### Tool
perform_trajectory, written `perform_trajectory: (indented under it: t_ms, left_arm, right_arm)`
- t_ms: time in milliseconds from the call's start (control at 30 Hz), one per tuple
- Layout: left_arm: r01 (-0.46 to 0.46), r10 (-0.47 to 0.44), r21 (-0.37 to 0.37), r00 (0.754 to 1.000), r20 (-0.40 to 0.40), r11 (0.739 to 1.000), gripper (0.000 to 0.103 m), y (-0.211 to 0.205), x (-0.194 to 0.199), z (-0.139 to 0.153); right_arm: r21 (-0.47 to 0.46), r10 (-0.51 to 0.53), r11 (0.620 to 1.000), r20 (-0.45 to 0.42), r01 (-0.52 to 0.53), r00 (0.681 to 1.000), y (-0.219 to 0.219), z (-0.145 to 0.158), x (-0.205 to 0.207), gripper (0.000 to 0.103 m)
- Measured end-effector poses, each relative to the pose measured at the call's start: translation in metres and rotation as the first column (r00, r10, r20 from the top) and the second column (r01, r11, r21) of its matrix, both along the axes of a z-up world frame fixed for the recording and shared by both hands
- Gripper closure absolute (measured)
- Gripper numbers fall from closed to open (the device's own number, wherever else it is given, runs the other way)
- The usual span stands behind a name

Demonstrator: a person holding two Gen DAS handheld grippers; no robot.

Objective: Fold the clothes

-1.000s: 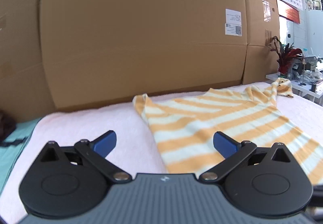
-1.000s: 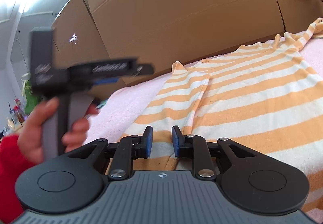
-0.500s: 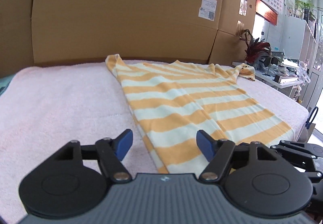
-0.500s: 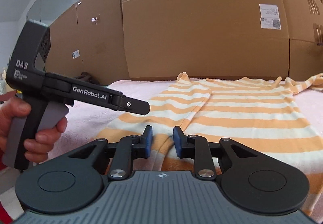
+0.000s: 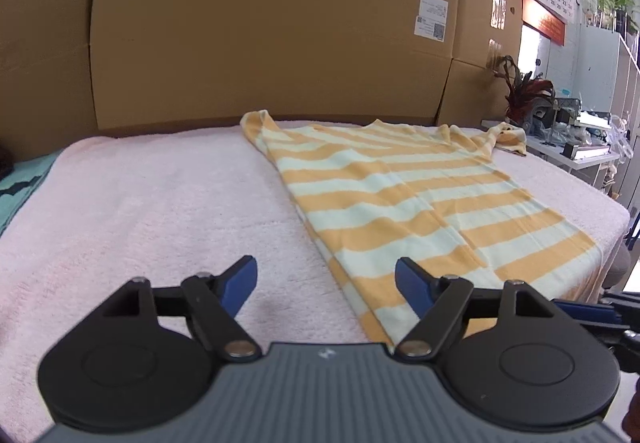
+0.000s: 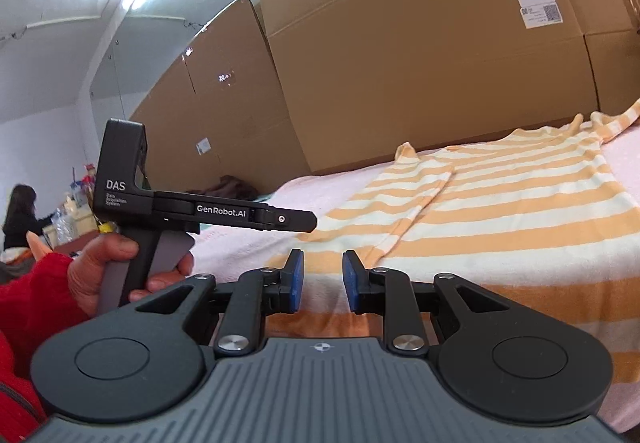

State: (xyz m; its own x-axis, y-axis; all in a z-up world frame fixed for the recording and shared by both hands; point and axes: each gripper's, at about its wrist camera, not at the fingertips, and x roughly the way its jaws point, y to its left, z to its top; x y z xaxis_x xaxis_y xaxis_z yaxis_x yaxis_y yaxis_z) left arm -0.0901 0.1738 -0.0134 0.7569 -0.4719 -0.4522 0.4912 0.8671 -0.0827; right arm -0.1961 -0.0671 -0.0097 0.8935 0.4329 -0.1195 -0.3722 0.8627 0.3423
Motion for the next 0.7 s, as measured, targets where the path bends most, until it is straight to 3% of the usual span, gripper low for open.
perform_trajectory:
  t_ms: [67,167,300,400,433,467,567,700]
  left_arm:
    - [0.019,-0.019,-0.003,1.0,-0.012,1.0,0.018,-0.004,-0.002,-0.003]
    - [0.011,-0.012,0.063,1.0,0.013,0.998,0.013,-0.015,-0.007,-0.013]
    - [-0.014,0.012,0.067,1.0,0.02,0.998,0.003,-0.011,-0.003,-0.016]
    - [-0.049,0.048,0.061,0.999,0.013,0.997,0.003,-0.001,0.002,-0.014]
    - [-0.056,0.055,0.067,0.998,0.024,0.996,0.01,0.003,0.002,-0.011]
    - [-0.058,0.056,0.071,0.998,0.035,0.996,0.018,0.006,0.001,-0.008]
    - [-0.038,0.037,0.036,0.999,0.033,0.999,0.028,0.018,-0.001,0.002]
    - [-0.006,0.006,-0.037,1.0,-0.008,0.999,0.03,0.019,-0.001,0.004]
  right_arm:
    - [0.019,0.03,0.999,-0.039,-0.03,0.999,0.004,-0.005,0.007,0.077]
    - [0.005,0.072,0.997,-0.144,-0.072,0.987,0.013,-0.019,0.019,0.077]
    - [-0.022,0.005,1.0,-0.3,-0.012,0.954,0.013,-0.041,0.03,0.071]
    - [0.003,-0.039,0.999,-0.4,0.044,0.916,0.005,-0.056,0.038,0.068]
    - [0.021,-0.039,0.998,-0.414,0.052,0.909,0.002,-0.059,0.039,0.069]
    - [0.039,-0.024,0.998,-0.391,0.042,0.92,0.0,-0.057,0.035,0.069]
    - [0.0,0.025,1.0,-0.311,-0.026,0.95,0.004,-0.046,0.025,0.069]
    - [-0.068,0.042,0.996,-0.269,-0.062,0.962,0.01,-0.041,0.018,0.068]
